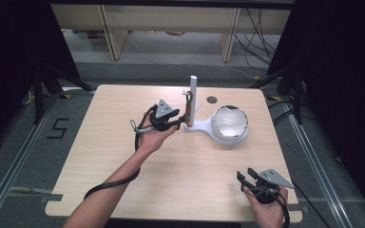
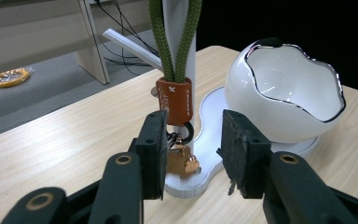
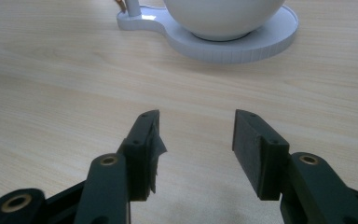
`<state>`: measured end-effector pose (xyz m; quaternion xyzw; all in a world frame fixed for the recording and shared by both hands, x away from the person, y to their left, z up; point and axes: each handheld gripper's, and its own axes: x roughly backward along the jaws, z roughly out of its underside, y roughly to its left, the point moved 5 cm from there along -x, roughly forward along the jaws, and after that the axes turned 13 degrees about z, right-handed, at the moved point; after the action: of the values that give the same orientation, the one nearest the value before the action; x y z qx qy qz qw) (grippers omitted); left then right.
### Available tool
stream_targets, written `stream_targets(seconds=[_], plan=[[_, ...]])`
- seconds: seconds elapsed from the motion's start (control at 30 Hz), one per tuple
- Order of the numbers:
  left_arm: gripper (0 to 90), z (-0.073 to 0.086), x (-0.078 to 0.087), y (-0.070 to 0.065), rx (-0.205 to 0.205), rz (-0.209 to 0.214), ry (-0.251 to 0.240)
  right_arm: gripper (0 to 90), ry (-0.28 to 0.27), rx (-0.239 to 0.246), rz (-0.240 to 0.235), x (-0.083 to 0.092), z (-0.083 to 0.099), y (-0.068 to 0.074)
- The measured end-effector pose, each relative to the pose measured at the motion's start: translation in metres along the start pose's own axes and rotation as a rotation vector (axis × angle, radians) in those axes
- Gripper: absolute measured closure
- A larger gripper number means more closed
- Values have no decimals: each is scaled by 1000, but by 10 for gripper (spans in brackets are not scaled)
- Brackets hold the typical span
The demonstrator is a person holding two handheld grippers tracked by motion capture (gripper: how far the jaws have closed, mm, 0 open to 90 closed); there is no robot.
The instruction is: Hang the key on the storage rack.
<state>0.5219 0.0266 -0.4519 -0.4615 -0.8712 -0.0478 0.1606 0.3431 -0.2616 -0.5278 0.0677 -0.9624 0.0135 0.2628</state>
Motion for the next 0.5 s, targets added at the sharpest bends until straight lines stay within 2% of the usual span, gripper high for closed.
stream_targets(seconds=[0.1, 0.23, 0.27, 0.3, 0.33, 0.4, 0.43, 0.47, 0.5], plan=[[598, -1, 6, -2, -8, -2, 5, 521, -1, -2, 0, 0, 0, 0], [582, 1, 16, -7, -11, 18, 36, 521, 1, 11, 11, -1, 0, -1], [579, 3, 19, -8, -13, 19, 44, 521, -3, 5, 19, -1, 0, -1], [574, 4, 22, -8, -13, 22, 45, 521, 4, -23, 9, 0, 1, 1], [569, 5, 26, -9, -6, 22, 47, 521, -9, -2, -10, -1, 0, 0], [557, 10, 34, -9, -1, 22, 55, 521, -12, 18, 11, -1, 0, -2], [551, 13, 38, -9, 5, 28, 53, 521, -3, -12, 6, 0, 0, 1], [547, 16, 43, -9, 7, 28, 60, 521, -9, 9, 10, -2, 0, 0], [546, 19, 48, -8, 12, 26, 65, 521, 8, -37, 2, 1, 0, 3]])
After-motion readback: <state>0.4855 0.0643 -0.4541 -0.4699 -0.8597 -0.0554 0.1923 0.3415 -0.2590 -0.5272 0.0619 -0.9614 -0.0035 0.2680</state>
